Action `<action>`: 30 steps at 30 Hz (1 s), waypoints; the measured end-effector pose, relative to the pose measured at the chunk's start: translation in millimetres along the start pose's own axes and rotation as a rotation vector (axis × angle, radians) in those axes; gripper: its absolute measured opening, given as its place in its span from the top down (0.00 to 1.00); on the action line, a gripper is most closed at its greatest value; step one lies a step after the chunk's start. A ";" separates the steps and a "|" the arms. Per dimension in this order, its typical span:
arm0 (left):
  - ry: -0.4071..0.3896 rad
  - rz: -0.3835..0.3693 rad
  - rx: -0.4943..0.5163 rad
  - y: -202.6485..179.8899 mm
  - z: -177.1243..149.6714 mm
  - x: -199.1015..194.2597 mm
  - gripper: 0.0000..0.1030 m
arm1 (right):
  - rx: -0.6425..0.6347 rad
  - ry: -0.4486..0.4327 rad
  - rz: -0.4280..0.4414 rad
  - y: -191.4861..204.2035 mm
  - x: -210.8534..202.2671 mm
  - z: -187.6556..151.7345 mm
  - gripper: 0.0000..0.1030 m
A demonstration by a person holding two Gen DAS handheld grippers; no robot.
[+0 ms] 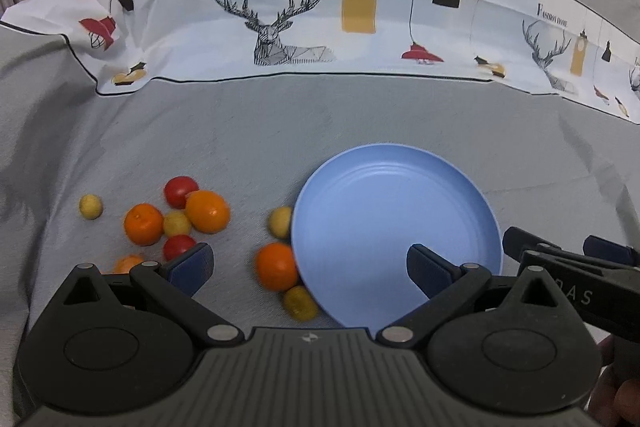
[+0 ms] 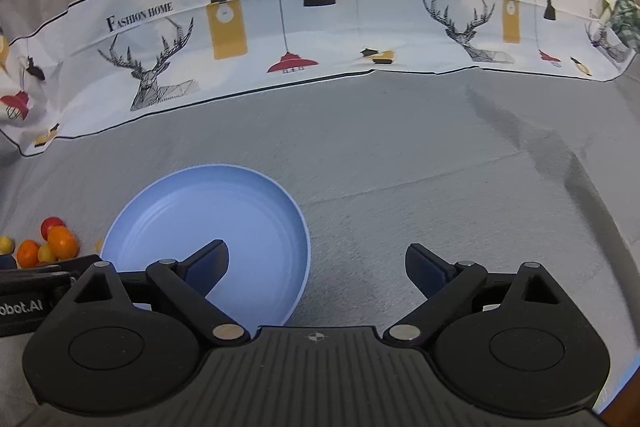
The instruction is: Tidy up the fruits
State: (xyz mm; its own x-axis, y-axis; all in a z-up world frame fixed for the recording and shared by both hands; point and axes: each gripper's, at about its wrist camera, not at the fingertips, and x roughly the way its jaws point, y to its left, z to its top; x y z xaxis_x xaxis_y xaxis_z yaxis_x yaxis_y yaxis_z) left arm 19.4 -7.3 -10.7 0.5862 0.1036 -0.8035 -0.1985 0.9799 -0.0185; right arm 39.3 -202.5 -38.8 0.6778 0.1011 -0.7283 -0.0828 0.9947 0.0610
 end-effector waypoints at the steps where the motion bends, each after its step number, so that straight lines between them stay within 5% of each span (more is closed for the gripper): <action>1: 0.004 -0.003 -0.001 2.6 -1.0 -0.9 0.00 | -0.003 0.000 0.003 2.0 0.4 -0.9 0.07; 30: 0.076 -0.042 0.030 9.6 -2.5 -0.5 0.00 | -0.060 0.004 -0.053 22.2 7.2 -6.3 0.07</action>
State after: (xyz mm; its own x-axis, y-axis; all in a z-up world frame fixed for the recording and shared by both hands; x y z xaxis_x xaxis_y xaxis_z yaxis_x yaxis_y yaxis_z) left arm 15.3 1.6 -12.0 0.5317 0.0504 -0.8454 -0.1507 0.9879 -0.0358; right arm 37.7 -179.9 -47.0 0.6794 0.0485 -0.7322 -0.0906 0.9957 -0.0181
